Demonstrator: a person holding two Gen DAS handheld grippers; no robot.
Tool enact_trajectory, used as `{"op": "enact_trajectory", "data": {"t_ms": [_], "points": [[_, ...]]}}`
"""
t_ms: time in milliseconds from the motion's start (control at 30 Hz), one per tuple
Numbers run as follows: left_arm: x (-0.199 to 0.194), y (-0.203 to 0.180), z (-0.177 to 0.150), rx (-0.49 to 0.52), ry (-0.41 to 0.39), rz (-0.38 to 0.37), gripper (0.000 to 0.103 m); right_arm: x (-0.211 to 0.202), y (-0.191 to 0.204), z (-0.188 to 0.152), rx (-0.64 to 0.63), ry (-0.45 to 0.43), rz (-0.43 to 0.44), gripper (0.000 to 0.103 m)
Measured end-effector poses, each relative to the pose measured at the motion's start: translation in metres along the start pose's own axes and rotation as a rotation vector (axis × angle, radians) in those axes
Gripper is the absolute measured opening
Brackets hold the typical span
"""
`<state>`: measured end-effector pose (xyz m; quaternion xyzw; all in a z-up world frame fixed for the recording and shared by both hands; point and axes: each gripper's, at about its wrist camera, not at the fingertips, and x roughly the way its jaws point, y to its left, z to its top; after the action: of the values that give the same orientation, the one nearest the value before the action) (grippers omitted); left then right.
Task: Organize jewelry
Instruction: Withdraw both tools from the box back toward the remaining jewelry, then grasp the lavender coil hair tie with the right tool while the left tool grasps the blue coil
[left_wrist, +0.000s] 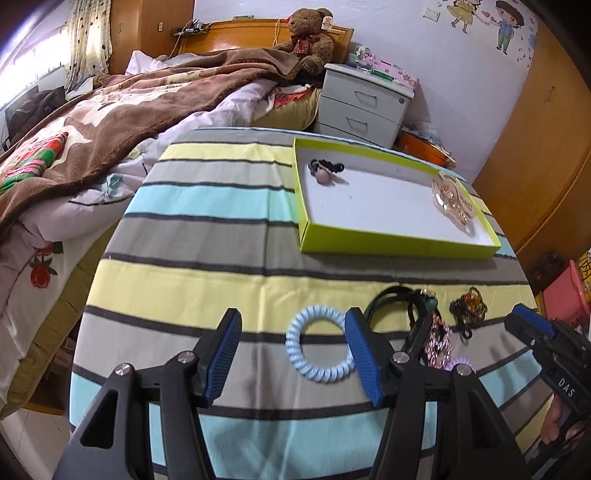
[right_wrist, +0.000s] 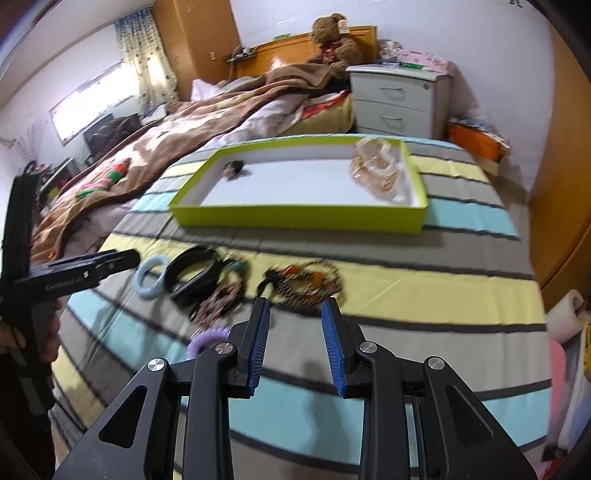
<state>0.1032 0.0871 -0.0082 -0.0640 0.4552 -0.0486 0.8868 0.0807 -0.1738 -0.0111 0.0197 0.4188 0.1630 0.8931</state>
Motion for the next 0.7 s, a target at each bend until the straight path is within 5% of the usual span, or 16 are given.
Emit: {"op": "enact_trajectory", "data": {"t_ms": [233, 700], "points": [[0.004, 0.008, -0.01, -0.022, 0.022, 0.002, 0.06, 0.014, 0.022, -0.012, -0.063, 0.057, 0.058, 0.036], [0.011, 0.011, -0.017, -0.027, 0.054, 0.011, 0.06, 0.03, 0.043, -0.022, -0.177, 0.105, -0.012, 0.036]]}}
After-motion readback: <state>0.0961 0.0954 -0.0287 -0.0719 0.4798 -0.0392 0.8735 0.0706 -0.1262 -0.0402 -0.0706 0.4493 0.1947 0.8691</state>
